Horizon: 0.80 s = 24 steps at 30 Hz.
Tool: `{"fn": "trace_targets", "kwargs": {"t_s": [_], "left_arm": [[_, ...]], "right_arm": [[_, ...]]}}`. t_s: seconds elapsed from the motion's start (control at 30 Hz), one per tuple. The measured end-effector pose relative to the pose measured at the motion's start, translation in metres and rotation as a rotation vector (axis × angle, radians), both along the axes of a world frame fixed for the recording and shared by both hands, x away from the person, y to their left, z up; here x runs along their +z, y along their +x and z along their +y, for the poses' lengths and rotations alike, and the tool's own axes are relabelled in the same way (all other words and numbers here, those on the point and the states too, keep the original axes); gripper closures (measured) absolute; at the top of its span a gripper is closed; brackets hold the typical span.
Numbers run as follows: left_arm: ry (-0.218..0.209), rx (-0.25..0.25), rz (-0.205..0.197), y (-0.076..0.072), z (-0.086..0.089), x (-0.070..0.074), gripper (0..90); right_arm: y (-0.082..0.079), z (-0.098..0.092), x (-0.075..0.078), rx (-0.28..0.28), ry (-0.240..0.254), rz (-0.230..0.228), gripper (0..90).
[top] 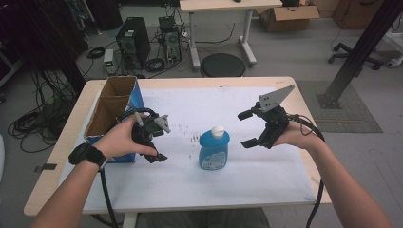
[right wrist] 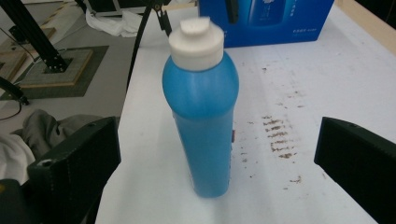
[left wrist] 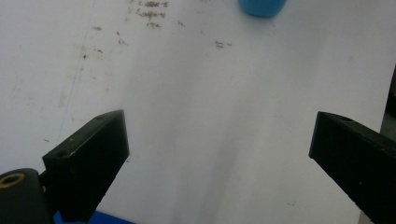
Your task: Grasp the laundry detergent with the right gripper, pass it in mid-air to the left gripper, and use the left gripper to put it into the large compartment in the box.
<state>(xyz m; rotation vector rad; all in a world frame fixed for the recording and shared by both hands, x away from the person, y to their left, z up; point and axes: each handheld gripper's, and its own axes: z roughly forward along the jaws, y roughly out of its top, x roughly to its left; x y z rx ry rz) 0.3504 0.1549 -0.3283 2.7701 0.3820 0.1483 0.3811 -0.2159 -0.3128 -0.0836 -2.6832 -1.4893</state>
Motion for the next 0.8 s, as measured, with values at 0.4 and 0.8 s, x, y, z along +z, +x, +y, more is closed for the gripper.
{"fn": "trace_targets", "kwargs": {"t_s": [0.4, 0.8], "left_arm": [[-0.003, 0.005, -0.004, -0.002, 0.003, 0.002, 5.4], [-0.006, -0.006, 0.001, -0.004, 0.002, 0.003, 5.4]], "right_arm": [[0.001, 0.017, -0.029, 0.018, 0.006, 0.025, 0.2], [-0.004, 0.039, -0.050, 0.024, -0.007, 0.007, 1.0]]}}
